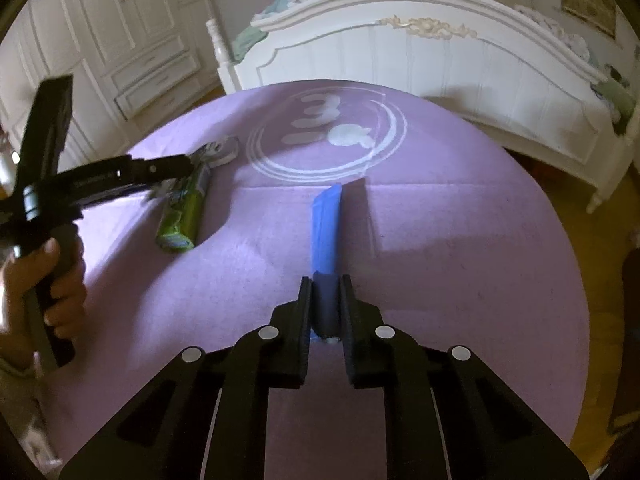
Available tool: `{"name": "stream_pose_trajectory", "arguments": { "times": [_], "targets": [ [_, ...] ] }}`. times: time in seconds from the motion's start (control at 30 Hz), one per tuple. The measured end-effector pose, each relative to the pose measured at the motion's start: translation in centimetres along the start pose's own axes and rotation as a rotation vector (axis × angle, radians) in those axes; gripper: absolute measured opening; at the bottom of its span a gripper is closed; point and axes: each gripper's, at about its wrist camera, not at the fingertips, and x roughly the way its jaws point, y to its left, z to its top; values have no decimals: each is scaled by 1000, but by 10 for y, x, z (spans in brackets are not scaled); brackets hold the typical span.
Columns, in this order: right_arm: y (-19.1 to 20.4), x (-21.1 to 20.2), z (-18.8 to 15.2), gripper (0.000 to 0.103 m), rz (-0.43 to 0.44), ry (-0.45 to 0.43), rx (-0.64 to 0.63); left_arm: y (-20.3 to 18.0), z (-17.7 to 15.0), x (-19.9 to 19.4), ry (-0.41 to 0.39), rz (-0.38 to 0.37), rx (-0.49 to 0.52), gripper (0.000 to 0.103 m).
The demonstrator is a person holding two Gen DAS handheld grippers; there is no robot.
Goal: Collect trash
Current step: 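Grasp the black battery card with the left tool while the right tool grasps the blue tube, then carry the battery card and blue tube over the black bin and open both tools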
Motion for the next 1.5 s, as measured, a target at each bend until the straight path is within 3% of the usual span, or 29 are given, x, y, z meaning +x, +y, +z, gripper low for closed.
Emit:
{"name": "stream_pose_trajectory", "arguments": {
  "times": [0.23, 0.5, 0.7, 1.0, 1.5],
  "targets": [
    [-1, -17, -6, 12, 79, -60, 56, 3, -11, -16, -15, -12, 0, 53],
    [27, -41, 3, 12, 168, -115, 39, 25, -27, -78, -130, 25, -30, 53],
    [78, -45, 13, 12, 243, -111, -58, 55, -46, -129, -211, 144, -22, 53],
    [158, -38, 23, 12, 374, -71, -160, 108, -74, -190, -301, 268, -101, 53],
    [283, 5, 34, 12, 528, 54, -294, 187, -116, -226, -319, 360, -273, 53]
  ]
}}
